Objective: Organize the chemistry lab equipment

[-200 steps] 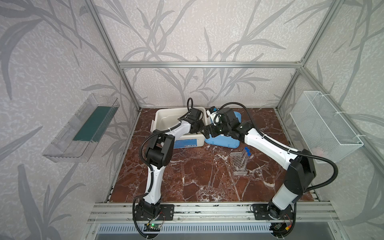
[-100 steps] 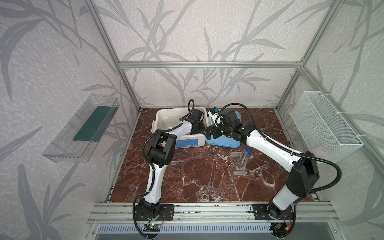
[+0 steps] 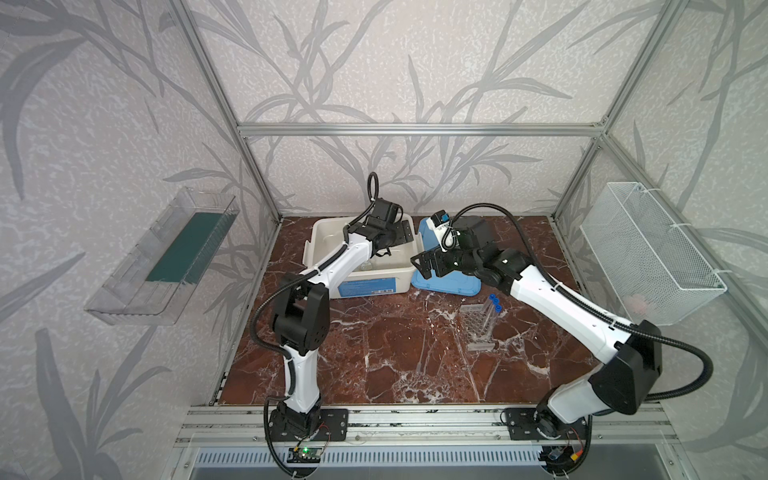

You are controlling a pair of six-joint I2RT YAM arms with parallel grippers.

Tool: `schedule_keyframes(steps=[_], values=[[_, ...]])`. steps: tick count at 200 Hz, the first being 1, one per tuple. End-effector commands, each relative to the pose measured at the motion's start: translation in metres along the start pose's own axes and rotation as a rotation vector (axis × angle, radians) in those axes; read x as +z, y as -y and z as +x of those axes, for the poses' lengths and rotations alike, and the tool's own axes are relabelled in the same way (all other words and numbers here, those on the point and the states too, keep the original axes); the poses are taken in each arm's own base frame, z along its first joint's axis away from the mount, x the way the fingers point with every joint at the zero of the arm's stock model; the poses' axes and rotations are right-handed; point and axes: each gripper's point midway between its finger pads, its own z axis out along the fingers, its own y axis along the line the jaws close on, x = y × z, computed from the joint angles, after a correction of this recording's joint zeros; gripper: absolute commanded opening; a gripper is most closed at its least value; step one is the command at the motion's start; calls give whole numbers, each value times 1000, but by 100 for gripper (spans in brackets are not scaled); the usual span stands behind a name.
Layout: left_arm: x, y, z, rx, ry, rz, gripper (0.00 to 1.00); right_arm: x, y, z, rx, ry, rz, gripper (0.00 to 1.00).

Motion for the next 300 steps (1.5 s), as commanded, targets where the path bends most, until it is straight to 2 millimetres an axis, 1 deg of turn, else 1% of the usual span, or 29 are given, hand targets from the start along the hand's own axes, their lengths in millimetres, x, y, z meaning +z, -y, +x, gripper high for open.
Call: schedule_keyframes(steps=[1, 17, 33, 48, 60, 74, 81, 90, 106, 123, 140, 160, 180, 195, 207, 216, 235, 243, 249, 262, 277, 300], values=[[-39, 9, -6, 28, 33, 41, 99, -29, 3, -1, -10, 16, 26, 99], [-62, 18, -3, 46, 33, 95, 99, -45, 5, 3, 1, 16, 33, 99], [-84, 25, 10, 57, -21, 152, 99, -58, 7, 14, 24, -7, 37, 99], [-105, 23, 23, 84, -29, 158, 99, -68, 5, 28, 45, -45, 25, 99], [-126, 22, 33, 118, -23, 158, 99, -74, -1, 41, 54, -78, -15, 99], [-147, 20, 48, 149, -43, 167, 99, -81, -16, 55, 50, -119, -106, 99], [-156, 20, 57, 164, -69, 178, 99, -84, -22, 63, 37, -144, -140, 99], [-165, 20, 72, 182, -118, 180, 99, -88, -25, 72, 11, -170, -145, 99], [-177, 19, 101, 251, -201, 160, 99, -93, -19, 90, -35, -213, -103, 99], [-186, 15, 137, 299, -304, 142, 99, -97, -18, 106, -56, -244, -109, 100], [-190, 11, 167, 314, -373, 141, 99, -101, -16, 112, -53, -222, -108, 99], [-187, 4, 200, 312, -434, 128, 97, -103, -23, 117, -71, -189, -157, 99], [-180, -2, 228, 333, -467, 102, 95, -99, -25, 129, -87, -222, -181, 100], [-173, -1, 250, 346, -504, 108, 93, -95, -25, 140, -92, -248, -194, 99], [-166, -4, 266, 354, -539, 95, 90, -93, -26, 148, -94, -253, -213, 98], [-160, -8, 275, 361, -559, 68, 85, -91, -26, 153, -92, -255, -218, 98], [-147, -12, 296, 387, -604, 32, 80, -88, -22, 162, -88, -256, -205, 98], [-142, -13, 302, 408, -609, 11, 77, -87, -19, 165, -87, -261, -189, 98], [-140, -12, 307, 428, -616, 1, 74, -87, -16, 167, -87, -264, -175, 98], [-136, -8, 320, 446, -655, 3, 71, -87, -10, 171, -87, -273, -143, 98], [-131, -6, 335, 436, -693, 3, 62, -88, -5, 176, -88, -285, -118, 98], [-125, -8, 353, 426, -739, -6, 60, -90, -3, 177, -84, -272, -108, 98]])
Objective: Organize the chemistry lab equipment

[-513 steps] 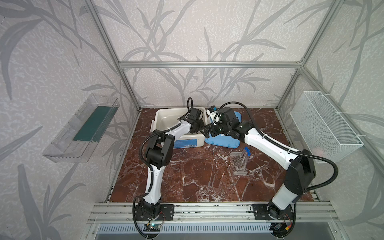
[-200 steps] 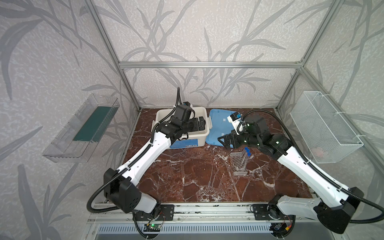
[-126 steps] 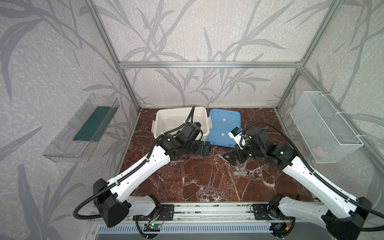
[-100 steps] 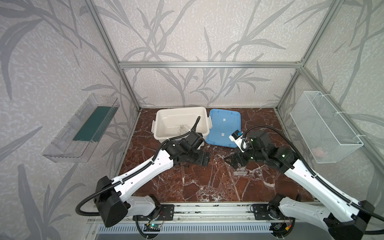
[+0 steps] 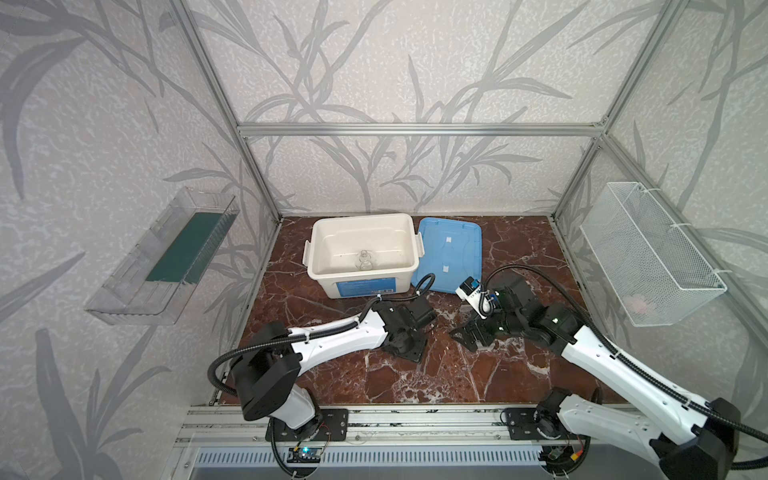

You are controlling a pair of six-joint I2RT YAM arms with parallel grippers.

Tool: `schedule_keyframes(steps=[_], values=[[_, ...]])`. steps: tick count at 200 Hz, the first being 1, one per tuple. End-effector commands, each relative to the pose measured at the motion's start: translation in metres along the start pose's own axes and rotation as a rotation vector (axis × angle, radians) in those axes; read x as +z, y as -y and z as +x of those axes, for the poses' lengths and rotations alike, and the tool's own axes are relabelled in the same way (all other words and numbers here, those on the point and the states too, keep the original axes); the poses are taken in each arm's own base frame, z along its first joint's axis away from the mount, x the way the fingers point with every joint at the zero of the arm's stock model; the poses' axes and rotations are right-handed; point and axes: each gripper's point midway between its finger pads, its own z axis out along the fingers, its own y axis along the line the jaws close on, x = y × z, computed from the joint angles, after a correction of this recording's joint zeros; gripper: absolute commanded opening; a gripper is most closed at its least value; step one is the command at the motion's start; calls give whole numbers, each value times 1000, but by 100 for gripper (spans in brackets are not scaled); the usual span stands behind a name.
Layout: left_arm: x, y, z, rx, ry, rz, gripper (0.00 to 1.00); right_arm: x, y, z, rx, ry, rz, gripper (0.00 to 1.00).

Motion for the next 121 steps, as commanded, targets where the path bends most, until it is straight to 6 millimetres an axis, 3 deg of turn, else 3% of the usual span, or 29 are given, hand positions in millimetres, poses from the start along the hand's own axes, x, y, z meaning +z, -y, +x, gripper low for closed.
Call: schedule_keyframes(steps=[1, 37, 85, 121], values=[[13, 6, 8, -19, -33, 8, 60, -5, 4, 0, -12, 31, 29, 98], [28, 19, 17, 21, -78, -9, 52, -5, 7, 0, 0, 57, 45, 99], [43, 0, 23, 26, -113, -152, 37, -6, 10, 1, -3, 61, 63, 99], [45, 4, 19, 29, -99, -150, 36, -4, 12, 3, -6, 54, 75, 99]])
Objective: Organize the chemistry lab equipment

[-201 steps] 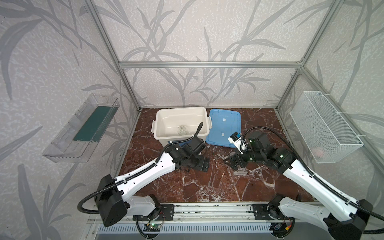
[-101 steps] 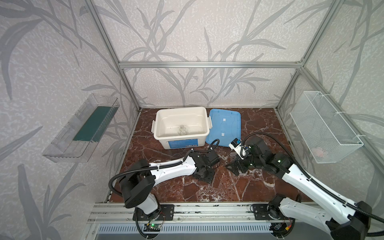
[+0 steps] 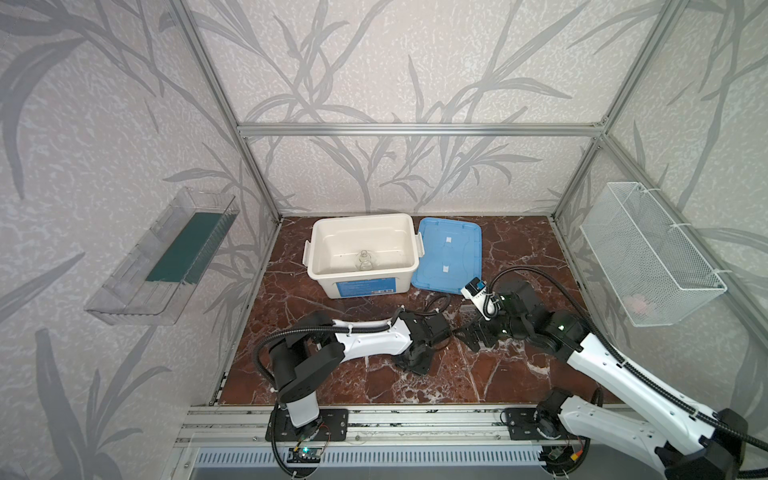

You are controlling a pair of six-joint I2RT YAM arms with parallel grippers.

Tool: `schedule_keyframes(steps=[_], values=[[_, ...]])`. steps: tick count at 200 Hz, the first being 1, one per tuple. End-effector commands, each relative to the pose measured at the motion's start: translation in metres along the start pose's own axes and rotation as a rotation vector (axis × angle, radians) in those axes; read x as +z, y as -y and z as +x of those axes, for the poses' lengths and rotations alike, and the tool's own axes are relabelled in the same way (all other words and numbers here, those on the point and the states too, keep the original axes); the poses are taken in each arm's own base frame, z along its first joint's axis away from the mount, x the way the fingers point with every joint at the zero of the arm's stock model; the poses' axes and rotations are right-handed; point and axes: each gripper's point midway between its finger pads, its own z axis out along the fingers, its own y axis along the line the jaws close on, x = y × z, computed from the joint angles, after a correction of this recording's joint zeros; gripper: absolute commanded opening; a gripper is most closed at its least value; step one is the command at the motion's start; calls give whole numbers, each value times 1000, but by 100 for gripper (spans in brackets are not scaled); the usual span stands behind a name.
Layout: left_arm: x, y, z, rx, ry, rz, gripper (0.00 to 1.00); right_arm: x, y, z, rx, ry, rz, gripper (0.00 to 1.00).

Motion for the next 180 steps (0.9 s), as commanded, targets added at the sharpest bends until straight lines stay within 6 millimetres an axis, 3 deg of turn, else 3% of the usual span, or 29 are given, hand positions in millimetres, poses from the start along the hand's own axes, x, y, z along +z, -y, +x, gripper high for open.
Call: schedule_keyframes(steps=[1, 52, 71, 99, 142, 180], values=[[-2, -2, -6, -6, 24, -41, 36, -1, 2, 1, -2, 14, 14, 99], [2, -3, -10, 4, 23, -63, 21, -1, 3, 1, -3, 14, 22, 99], [2, -2, -11, 8, 26, -61, 11, -3, 3, 0, -1, 22, 21, 99], [-4, -3, -13, -1, 48, -61, 10, -8, 1, -2, 16, 43, 17, 99], [-32, -5, -24, -27, 152, -34, 5, -15, 3, -8, 21, 83, 35, 99], [-78, -12, -38, -66, 275, -36, 5, -28, 0, -26, 45, 160, 33, 100]])
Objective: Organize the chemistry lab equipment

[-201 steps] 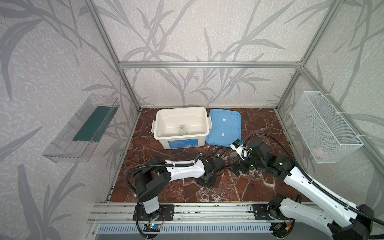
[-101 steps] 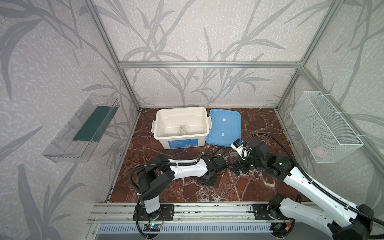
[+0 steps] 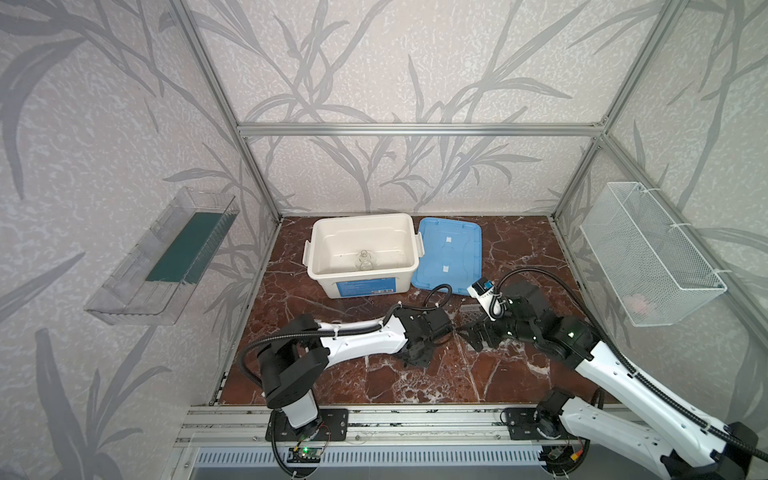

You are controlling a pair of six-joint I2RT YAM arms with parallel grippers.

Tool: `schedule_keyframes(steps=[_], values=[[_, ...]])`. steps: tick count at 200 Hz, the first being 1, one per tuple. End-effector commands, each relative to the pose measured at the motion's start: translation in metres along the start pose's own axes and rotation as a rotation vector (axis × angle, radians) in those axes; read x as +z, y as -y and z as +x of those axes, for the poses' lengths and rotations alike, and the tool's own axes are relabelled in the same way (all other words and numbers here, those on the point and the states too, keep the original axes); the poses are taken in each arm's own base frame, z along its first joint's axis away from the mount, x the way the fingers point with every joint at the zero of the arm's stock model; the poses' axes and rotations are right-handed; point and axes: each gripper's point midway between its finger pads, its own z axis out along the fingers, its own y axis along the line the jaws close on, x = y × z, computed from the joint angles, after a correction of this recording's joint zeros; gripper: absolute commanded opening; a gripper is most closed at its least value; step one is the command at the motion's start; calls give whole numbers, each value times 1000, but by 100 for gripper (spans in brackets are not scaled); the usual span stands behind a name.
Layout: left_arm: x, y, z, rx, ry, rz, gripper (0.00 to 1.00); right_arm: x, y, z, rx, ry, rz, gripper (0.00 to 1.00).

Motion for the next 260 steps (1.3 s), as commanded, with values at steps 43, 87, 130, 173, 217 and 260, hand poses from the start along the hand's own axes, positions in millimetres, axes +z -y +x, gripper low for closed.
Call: schedule_keyframes(steps=[43, 87, 130, 173, 217, 260], values=[[-80, -21, -47, -51, 208, -21, 5, -23, -15, -48, 48, 163, -55, 100], [-124, -39, -92, -143, 351, 94, 5, -31, -11, -78, 114, 258, -32, 99], [-146, -70, -148, -215, 429, 141, 5, -19, 8, -118, 203, 284, 62, 99], [-135, -96, -210, -288, 429, 163, 5, -1, 12, -158, 163, 314, 75, 99], [-93, -120, -254, -379, 356, 209, 6, 25, 27, -173, 129, 254, 99, 99], [-46, -137, -269, -461, 312, 224, 8, 44, 37, -176, 127, 207, 95, 99]])
